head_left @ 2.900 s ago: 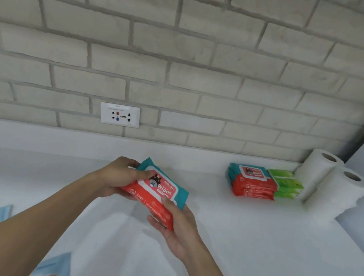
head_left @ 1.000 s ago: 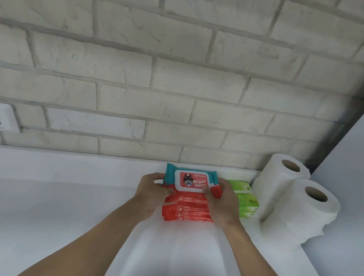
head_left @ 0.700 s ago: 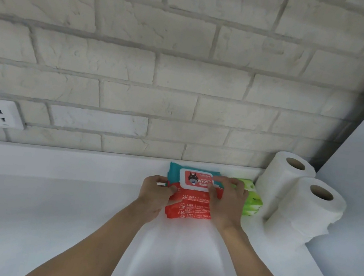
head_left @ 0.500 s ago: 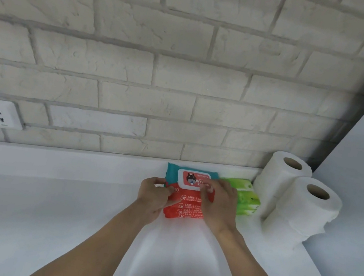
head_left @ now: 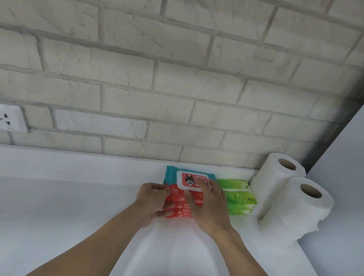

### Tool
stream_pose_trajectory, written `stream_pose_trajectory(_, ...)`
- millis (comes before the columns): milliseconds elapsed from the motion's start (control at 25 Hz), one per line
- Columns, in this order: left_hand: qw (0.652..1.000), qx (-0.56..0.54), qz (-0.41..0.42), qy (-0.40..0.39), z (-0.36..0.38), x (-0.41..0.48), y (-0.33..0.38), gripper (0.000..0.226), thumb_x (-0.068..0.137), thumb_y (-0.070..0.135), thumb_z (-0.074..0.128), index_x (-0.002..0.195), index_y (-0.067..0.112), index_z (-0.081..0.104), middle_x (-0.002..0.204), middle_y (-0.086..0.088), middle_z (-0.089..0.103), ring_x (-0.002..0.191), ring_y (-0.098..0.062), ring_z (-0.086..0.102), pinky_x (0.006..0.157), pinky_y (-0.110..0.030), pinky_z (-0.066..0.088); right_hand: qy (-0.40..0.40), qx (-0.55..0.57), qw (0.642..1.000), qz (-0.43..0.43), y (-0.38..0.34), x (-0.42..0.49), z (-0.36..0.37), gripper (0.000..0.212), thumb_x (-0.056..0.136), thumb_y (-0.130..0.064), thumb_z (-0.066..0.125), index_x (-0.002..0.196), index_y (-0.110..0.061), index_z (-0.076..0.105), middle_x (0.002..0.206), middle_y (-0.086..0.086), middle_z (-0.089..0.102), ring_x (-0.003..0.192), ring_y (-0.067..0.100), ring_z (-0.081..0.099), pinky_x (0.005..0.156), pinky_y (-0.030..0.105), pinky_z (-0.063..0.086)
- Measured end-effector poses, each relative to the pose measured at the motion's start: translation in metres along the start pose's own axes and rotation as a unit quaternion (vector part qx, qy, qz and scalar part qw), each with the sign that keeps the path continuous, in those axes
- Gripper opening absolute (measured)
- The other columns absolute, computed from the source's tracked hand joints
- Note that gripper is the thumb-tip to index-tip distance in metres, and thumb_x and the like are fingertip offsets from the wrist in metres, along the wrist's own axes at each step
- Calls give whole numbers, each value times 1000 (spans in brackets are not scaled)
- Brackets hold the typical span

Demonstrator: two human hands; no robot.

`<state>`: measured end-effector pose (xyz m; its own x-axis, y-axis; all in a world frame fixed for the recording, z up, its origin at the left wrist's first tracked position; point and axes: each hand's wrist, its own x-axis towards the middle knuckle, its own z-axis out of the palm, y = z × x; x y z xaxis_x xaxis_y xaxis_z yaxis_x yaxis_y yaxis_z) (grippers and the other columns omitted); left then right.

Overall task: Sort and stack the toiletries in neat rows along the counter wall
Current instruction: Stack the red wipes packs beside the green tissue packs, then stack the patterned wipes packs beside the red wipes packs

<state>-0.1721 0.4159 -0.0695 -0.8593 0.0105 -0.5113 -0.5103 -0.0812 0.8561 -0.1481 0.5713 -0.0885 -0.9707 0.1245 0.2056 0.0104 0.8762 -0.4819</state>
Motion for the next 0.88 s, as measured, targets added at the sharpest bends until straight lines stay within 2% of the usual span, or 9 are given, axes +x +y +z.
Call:
stream_pose_trajectory(80, 1000, 21, 8, 4, -5, -2, 0, 25, 96, 20, 56, 119, 12, 51, 103, -7, 65, 82, -21, 67, 59, -33, 56, -12, 21, 1000, 11, 3, 3, -1, 51, 93, -57, 48, 139, -37, 43, 147, -3, 36, 138, 22, 30, 115, 38, 29)
stream_pose_trajectory(240, 999, 30, 19, 7, -22, -11, 1, 25, 93, 16, 60, 116, 13, 51, 101, -5, 63, 84, -22, 65, 68, -37, 57, -21, 42, 999, 23, 3, 5, -6, 48, 93, -55, 49, 139, -40, 44, 147, -2, 39, 139, 24, 32, 114, 39, 31)
stream_pose_trajectory(440, 996, 58, 60, 11, -46, -30, 0, 27, 91, 17, 61, 117, 15, 54, 105, -5, 62, 89, -23, 66, 61, -33, 56, -14, 56, 998, 17, -7, -5, -12, 46, 92, -51, 52, 136, -38, 48, 143, -3, 44, 133, 21, 39, 112, 40, 35)
stream_pose_trajectory(600, 988, 105, 113, -1, -71, -55, -4, 24, 90, 13, 61, 114, 15, 57, 105, -6, 64, 91, -23, 66, 64, -31, 56, 23, 66, 997, -30, -31, -25, -17, 37, 92, -36, 59, 128, -28, 59, 134, -6, 55, 126, 16, 47, 110, 33, 35)
stream_pose_trajectory(720, 980, 119, 158, -13, -93, -78, -7, 22, 88, 10, 63, 109, 15, 60, 102, -7, 66, 89, -24, 67, 66, -33, 58, 9, 99, 993, -60, -51, -46, -17, 28, 92, -28, 62, 120, -24, 64, 129, -3, 59, 125, 14, 50, 108, 27, 37)
stream_pose_trajectory(880, 966, 151, 210, 3, -130, -108, -20, 18, 86, 9, 64, 101, 18, 63, 97, -4, 66, 76, -19, 63, 65, -33, 56, -22, 155, 985, -76, -80, -76, -13, 24, 90, -21, 64, 113, -23, 68, 114, -6, 62, 108, 10, 57, 93, 14, 39)
